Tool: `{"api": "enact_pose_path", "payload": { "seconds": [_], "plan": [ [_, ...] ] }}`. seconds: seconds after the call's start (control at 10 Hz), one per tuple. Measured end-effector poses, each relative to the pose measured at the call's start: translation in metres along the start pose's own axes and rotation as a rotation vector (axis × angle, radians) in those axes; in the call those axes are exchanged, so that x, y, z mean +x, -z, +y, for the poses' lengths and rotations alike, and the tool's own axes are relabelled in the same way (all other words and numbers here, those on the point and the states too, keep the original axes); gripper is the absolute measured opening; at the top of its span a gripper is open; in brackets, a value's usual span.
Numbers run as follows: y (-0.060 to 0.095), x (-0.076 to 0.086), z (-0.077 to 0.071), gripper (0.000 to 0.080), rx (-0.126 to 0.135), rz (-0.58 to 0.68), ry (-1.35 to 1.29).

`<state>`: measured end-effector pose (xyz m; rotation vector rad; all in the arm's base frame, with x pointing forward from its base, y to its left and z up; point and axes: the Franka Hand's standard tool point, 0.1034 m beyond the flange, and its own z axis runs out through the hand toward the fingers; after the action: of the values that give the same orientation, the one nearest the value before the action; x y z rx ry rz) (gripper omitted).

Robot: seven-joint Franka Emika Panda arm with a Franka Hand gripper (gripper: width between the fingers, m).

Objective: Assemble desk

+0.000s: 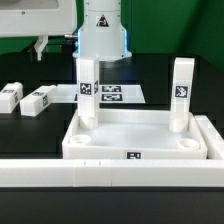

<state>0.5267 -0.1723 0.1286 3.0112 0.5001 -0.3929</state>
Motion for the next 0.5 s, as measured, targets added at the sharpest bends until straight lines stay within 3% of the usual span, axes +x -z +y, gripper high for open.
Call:
{"api": "enact_pose_path", "payload": {
  "seconds": [0.1,0.2,0.4,0.5],
  "plan": [
    [-0.004,-0.001,0.0,0.0648,0.008,-0.004,-0.041],
    [-0.016,-0.01,0.0,0.0648,0.036,-0.028,-0.164],
    [-0.034,-0.027,0.0,0.0648,0.061,-0.07,-0.223],
    [-0.047,-0.036,-0.008,0.0648,0.095,-0.082,-0.255]
  ]
}}
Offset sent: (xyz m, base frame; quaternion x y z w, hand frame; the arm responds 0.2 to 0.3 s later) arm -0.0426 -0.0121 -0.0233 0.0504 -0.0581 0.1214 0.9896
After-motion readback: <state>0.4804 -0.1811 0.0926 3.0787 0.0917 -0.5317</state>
